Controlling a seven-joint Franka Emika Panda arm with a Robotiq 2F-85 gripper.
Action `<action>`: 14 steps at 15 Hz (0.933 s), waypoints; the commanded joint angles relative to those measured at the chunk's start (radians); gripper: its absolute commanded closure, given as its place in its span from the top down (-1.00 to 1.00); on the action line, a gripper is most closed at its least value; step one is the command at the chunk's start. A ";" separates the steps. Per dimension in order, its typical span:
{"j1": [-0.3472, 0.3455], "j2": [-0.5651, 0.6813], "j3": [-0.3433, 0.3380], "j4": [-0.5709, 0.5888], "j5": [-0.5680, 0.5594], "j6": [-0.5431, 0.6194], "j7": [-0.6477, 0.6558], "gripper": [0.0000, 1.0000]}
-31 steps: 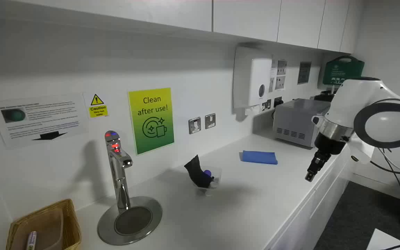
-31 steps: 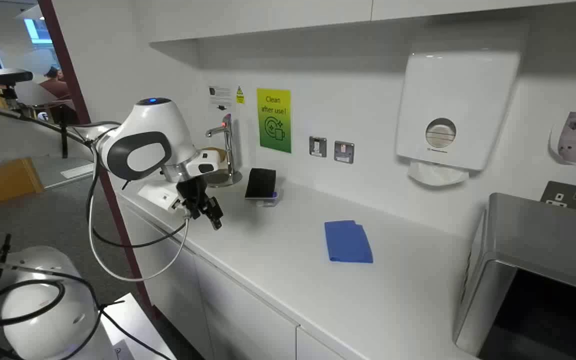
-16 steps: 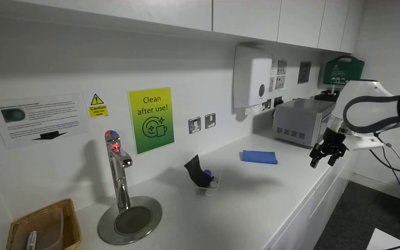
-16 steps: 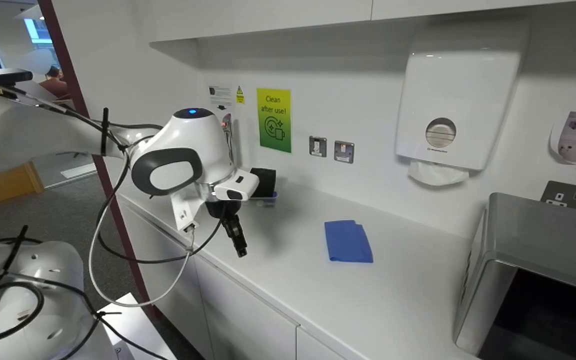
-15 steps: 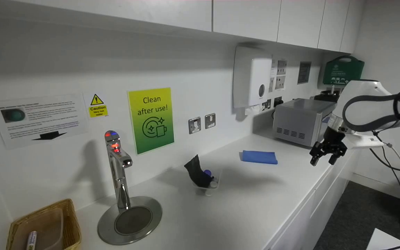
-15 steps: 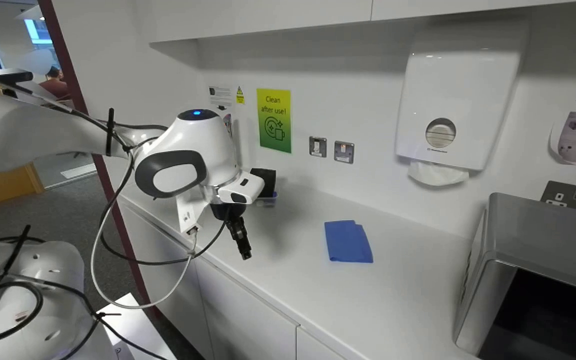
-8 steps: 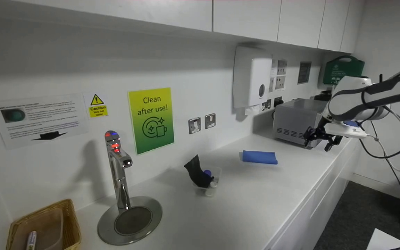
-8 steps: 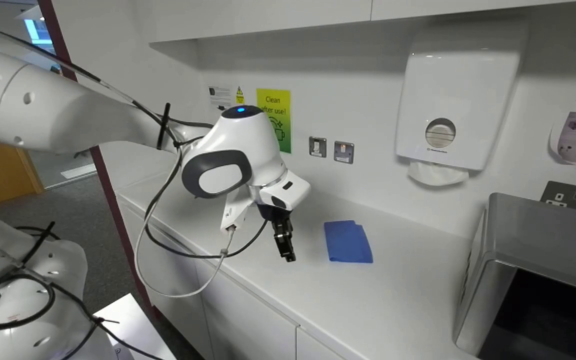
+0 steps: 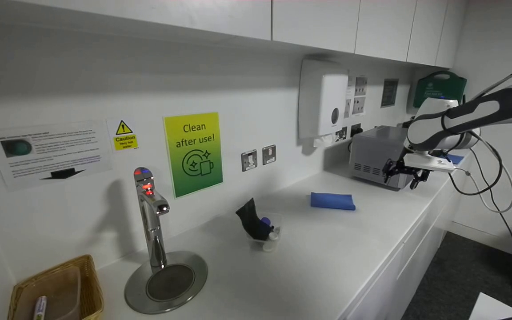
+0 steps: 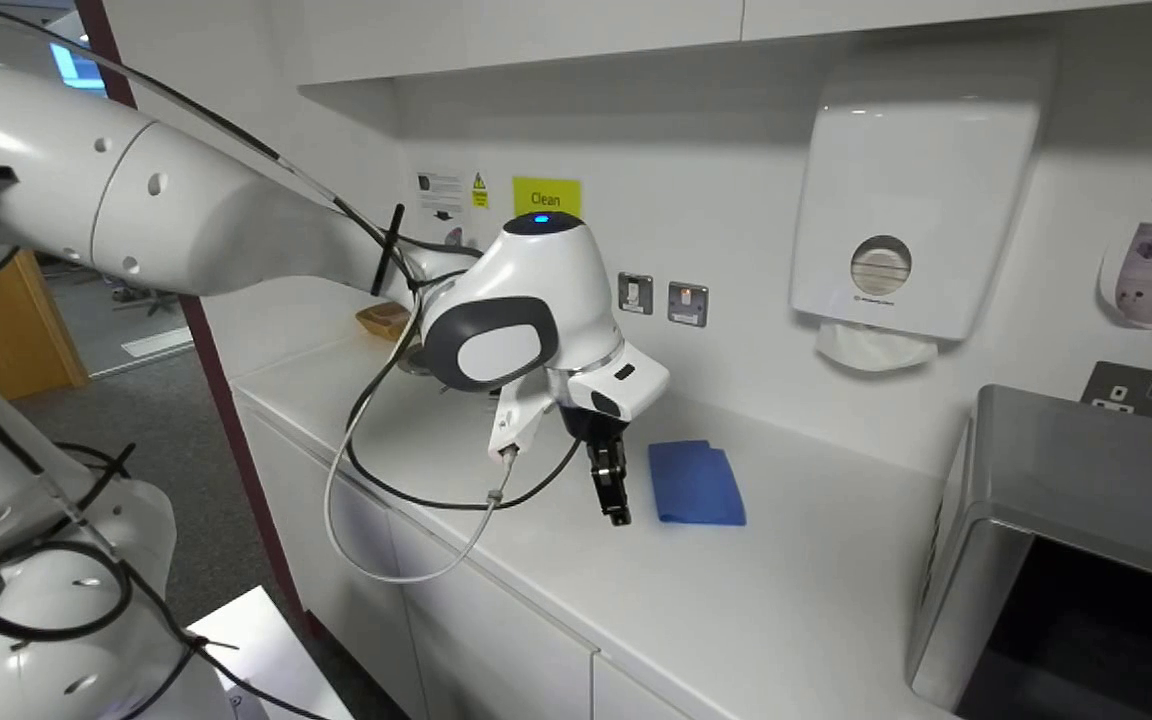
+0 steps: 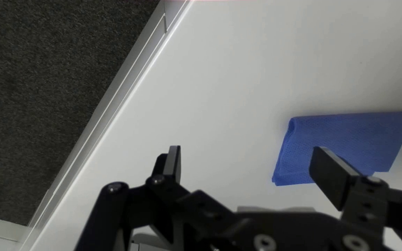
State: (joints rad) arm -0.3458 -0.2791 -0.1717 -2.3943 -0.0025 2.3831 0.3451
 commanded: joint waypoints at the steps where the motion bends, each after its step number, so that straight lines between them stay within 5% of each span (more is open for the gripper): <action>1: 0.011 0.000 -0.011 0.002 -0.004 -0.002 0.003 1.00; 6: -0.003 0.102 -0.010 0.093 0.003 -0.017 0.126 1.00; 14: 0.035 0.453 -0.063 0.510 0.091 -0.180 0.406 1.00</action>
State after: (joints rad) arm -0.3382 0.0308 -0.2094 -2.0811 0.0441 2.3032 0.6836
